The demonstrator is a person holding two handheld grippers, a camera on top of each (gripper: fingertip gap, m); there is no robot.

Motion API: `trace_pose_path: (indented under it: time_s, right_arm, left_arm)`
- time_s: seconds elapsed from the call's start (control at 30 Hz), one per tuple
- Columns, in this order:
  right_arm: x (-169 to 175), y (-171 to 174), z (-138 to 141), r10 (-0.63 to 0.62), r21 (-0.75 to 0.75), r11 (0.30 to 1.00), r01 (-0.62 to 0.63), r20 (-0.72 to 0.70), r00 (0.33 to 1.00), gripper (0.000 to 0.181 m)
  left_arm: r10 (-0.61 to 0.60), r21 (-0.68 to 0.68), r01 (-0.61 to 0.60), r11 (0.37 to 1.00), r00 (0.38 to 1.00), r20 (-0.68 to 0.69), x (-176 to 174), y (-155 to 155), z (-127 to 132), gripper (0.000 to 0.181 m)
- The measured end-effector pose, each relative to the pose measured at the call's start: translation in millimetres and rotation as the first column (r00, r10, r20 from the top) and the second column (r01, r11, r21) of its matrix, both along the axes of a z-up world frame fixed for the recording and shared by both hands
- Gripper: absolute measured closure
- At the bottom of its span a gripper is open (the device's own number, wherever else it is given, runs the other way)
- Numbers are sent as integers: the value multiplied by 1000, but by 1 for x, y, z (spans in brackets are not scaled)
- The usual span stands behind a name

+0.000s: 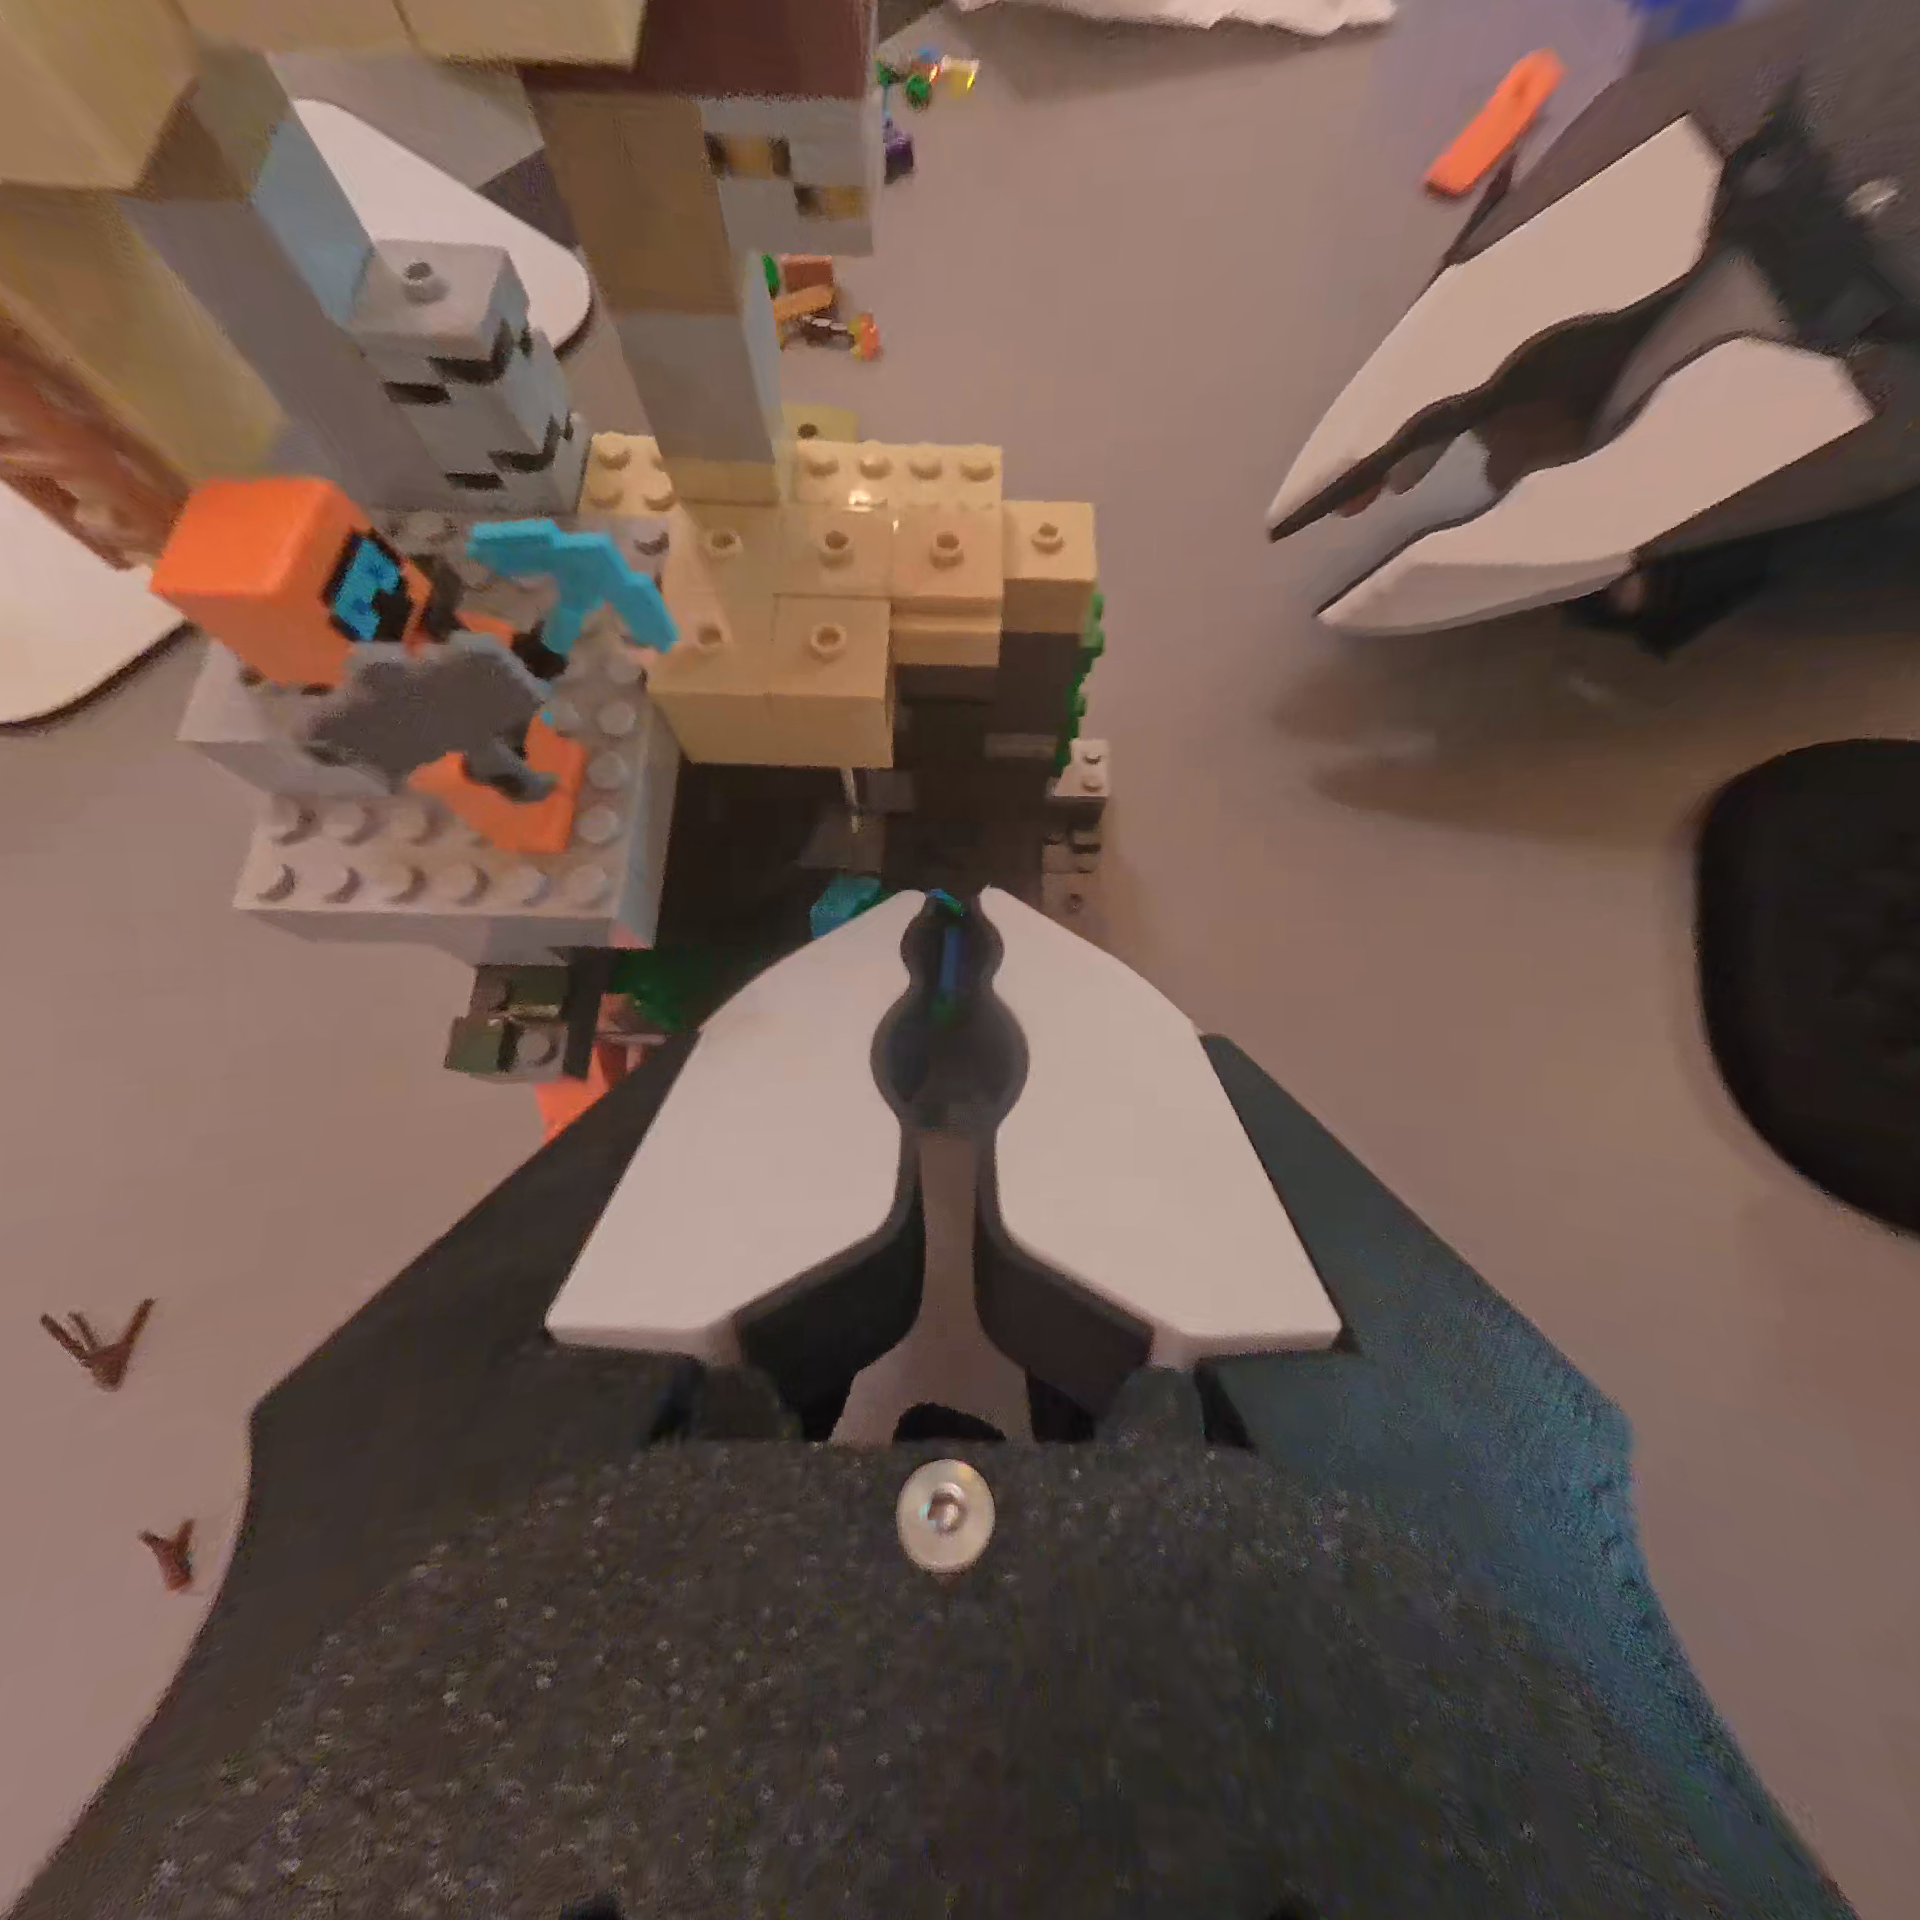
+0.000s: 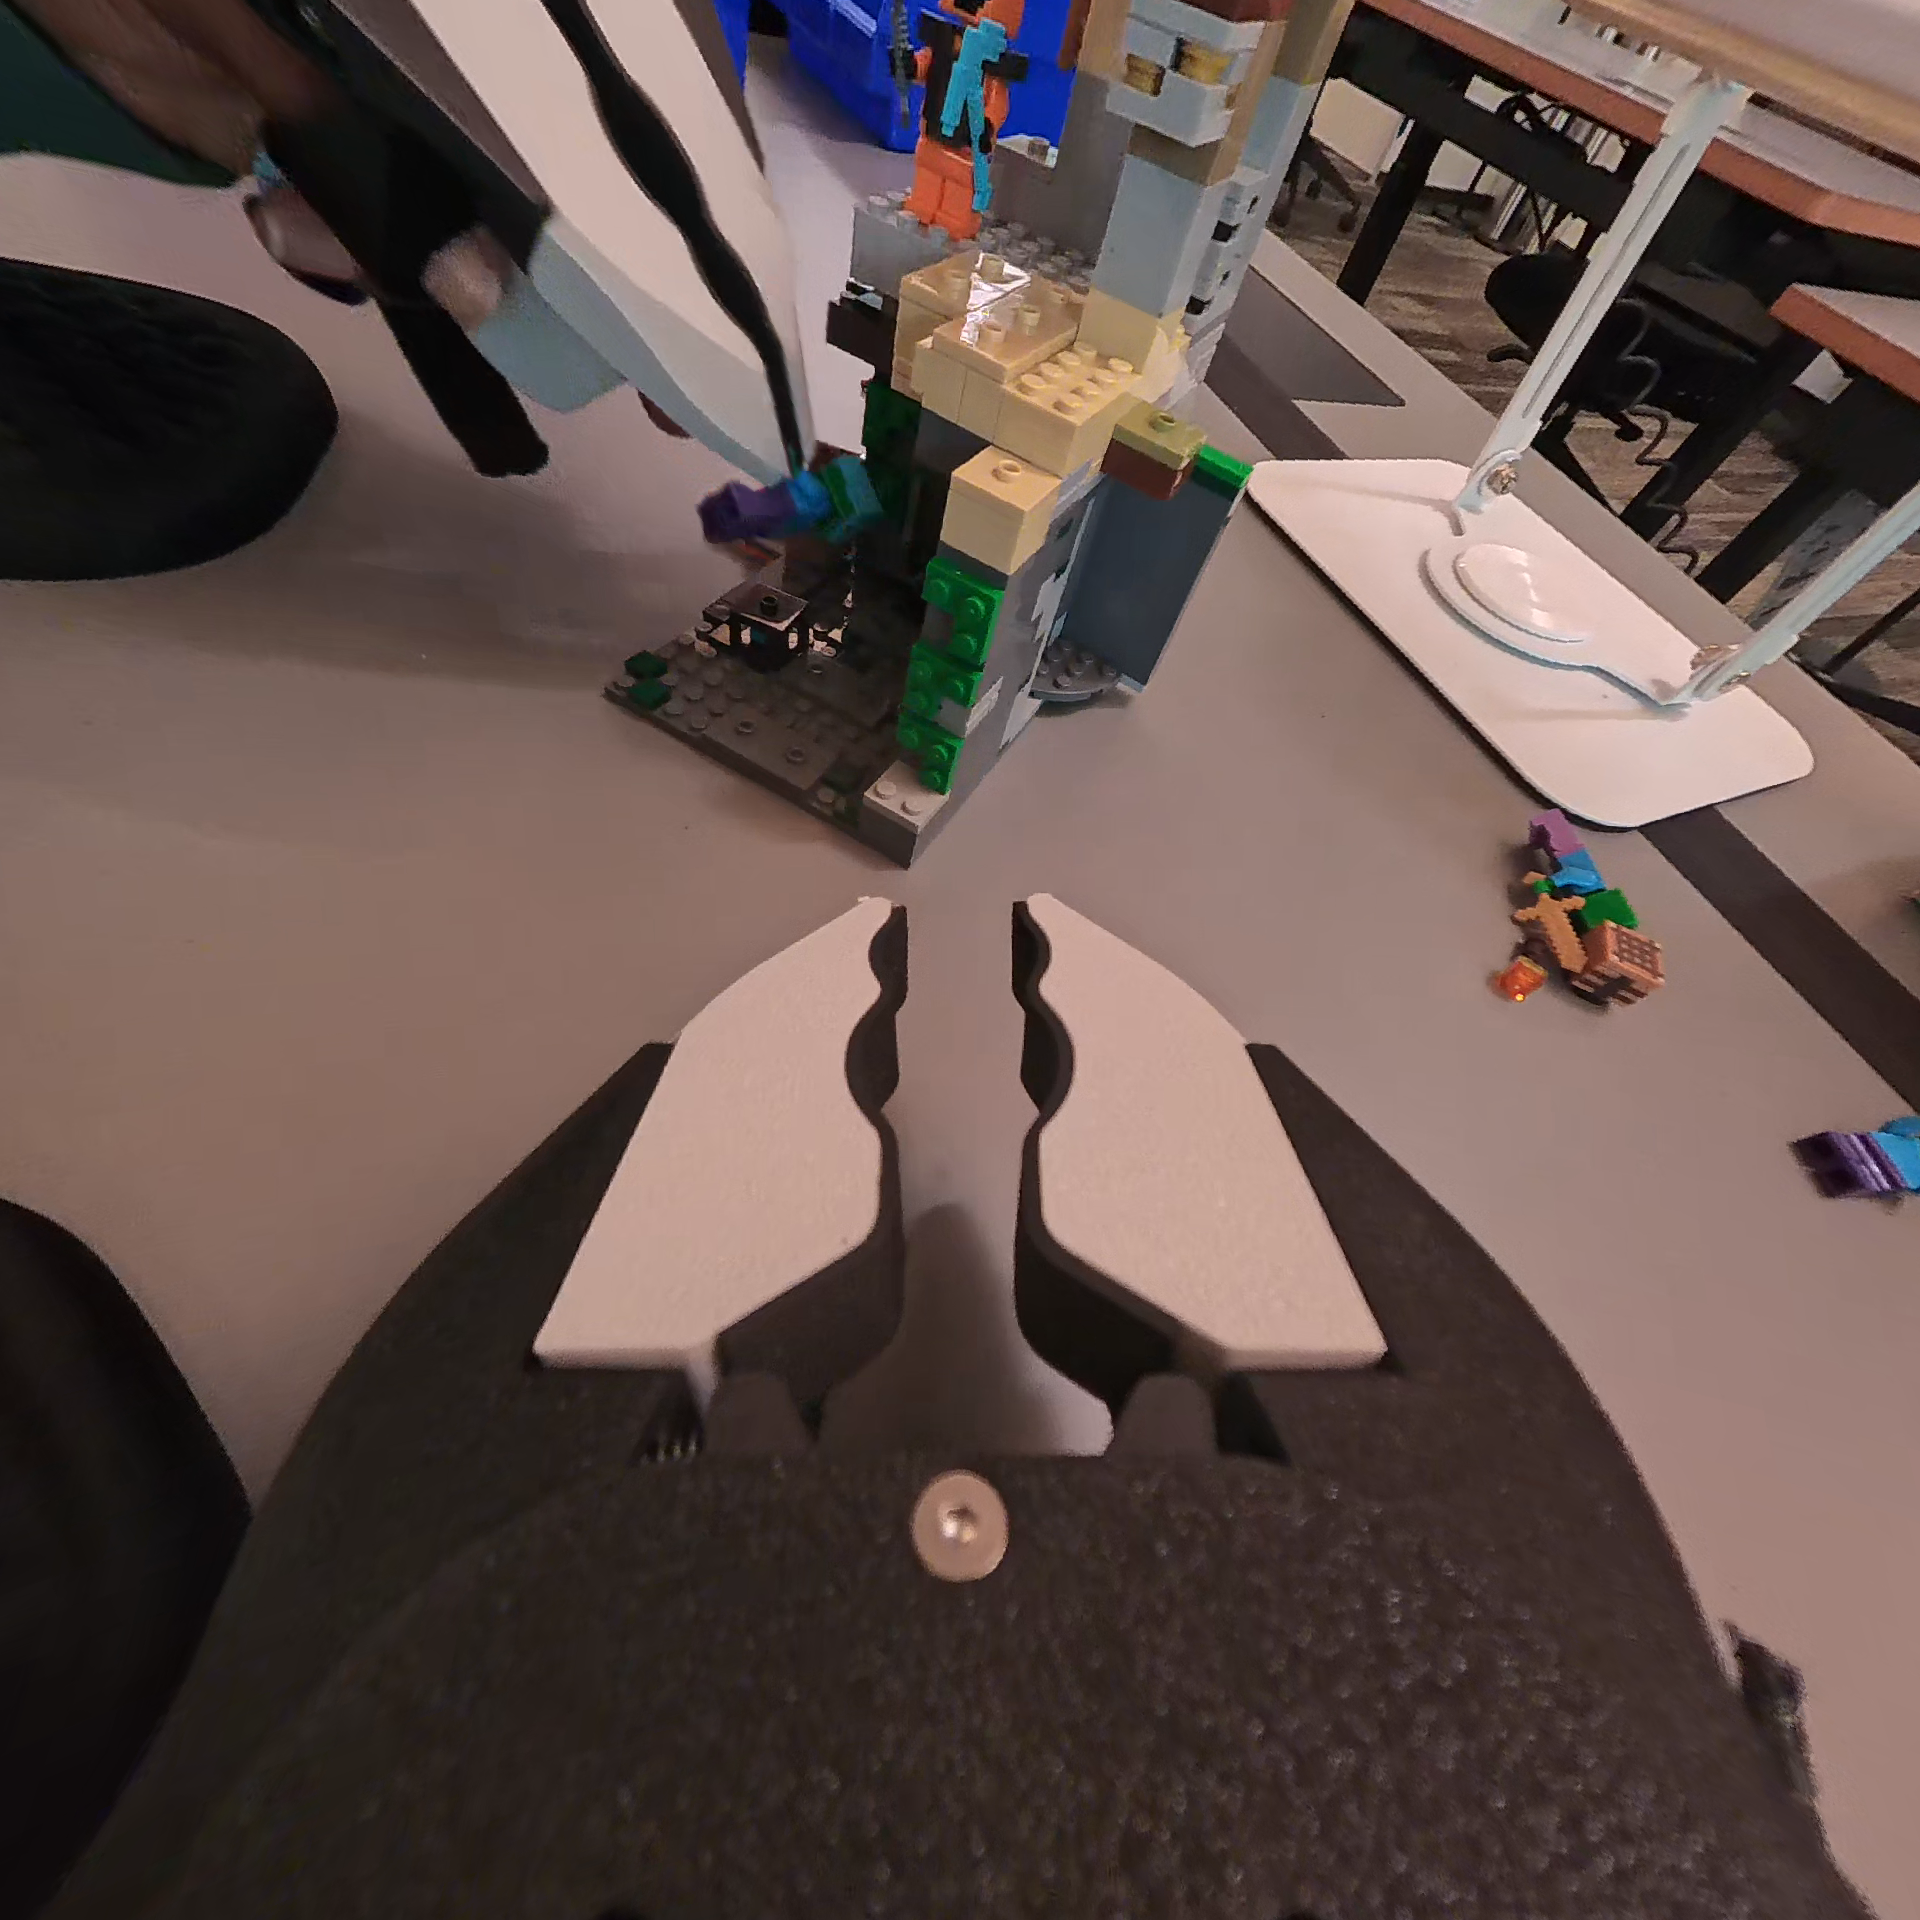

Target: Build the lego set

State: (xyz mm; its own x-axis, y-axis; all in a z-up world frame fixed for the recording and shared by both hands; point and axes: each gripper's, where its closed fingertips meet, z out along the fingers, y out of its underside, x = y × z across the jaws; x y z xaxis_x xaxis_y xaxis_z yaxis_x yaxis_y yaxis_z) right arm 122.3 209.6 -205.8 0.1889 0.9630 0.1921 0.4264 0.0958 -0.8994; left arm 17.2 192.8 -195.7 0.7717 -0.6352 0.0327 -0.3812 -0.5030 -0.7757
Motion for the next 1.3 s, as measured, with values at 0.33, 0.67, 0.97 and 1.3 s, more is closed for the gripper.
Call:
trace_pose_path:
  time_s: [0.33,0.67,0.97,1.3]
  right_arm:
    - [9,18,6,-86,-11,996,86,-30,996,163]
    - [19,41,13,-212,-49,977,208,-77,974,163]
    - [32,101,21,-380,-73,924,375,-65,923,161]
    - [1,169,9,-427,-105,899,425,4,904,142]
  left_arm:
    - [77,-15,-85,996,948,-308,-79,-39,-2,177]
    - [161,62,-152,986,968,-192,-89,-31,-8,167]
    - [182,237,-178,955,983,7,-90,2,22,169]
    - [220,473,-248,845,969,115,-114,55,36,168]
